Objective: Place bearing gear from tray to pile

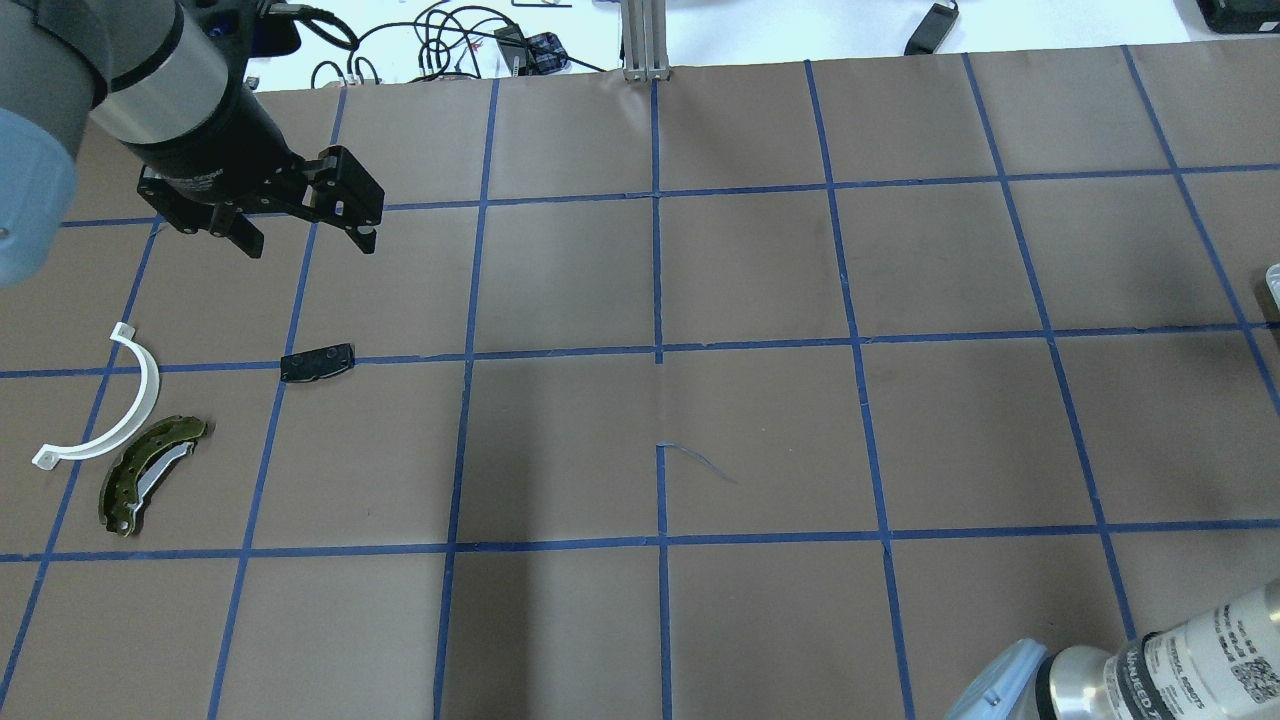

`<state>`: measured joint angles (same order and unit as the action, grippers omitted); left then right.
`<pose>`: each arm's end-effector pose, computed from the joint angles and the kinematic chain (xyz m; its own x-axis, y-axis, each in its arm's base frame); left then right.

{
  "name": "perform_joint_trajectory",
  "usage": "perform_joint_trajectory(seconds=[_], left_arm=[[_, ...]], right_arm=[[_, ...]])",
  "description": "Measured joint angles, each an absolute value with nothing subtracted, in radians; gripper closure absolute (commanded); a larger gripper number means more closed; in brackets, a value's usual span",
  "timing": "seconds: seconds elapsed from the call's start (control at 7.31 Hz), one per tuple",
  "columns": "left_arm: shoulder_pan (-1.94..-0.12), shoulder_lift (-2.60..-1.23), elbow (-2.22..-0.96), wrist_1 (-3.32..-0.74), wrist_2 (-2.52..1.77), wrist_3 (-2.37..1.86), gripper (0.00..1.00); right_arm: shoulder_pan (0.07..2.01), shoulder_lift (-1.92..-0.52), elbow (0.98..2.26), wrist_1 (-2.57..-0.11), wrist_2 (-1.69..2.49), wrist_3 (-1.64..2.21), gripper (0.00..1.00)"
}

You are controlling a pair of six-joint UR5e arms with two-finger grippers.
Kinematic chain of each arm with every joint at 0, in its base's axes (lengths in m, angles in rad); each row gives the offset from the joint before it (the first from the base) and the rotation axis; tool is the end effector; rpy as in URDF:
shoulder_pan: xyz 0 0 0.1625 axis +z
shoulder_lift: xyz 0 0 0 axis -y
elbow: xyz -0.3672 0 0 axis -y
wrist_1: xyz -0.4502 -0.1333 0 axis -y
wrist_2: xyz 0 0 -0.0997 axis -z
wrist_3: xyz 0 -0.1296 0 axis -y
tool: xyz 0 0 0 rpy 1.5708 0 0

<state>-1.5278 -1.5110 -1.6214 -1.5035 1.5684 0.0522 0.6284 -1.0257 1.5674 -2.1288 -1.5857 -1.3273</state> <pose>-0.1104 -0.5428 0.4116 -1.0000 0.0092 -0.0016 0.0093 0.9970 -0.0764 -0.4712 -0.5048 0.1164 -0.9267 -0.3754 0.0194 -0.3752 0.9269 0.0105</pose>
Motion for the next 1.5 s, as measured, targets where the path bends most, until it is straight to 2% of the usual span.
perform_joint_trajectory(seconds=[0.55, 1.23, 1.37, 1.5], left_arm=[[-1.528, -1.511, -1.621, -1.504, 1.568, 0.052, 0.00], [-1.528, -1.511, -1.621, -1.503, 1.568, 0.052, 0.00], [-1.528, -1.511, -1.621, -1.503, 1.568, 0.052, 0.00], [-1.528, -1.511, -1.621, -1.503, 1.568, 0.052, 0.00]], right_arm=[[0.614, -0.980, 1.569, -2.140, -1.585, -1.329, 0.21], [0.612, -0.966, 1.572, -2.143, -1.599, -1.325, 0.32], [0.612, -0.965, 1.572, -2.143, -1.601, -1.325, 0.36], [0.612, -0.964, 1.572, -2.143, -1.602, -1.324, 0.45]])
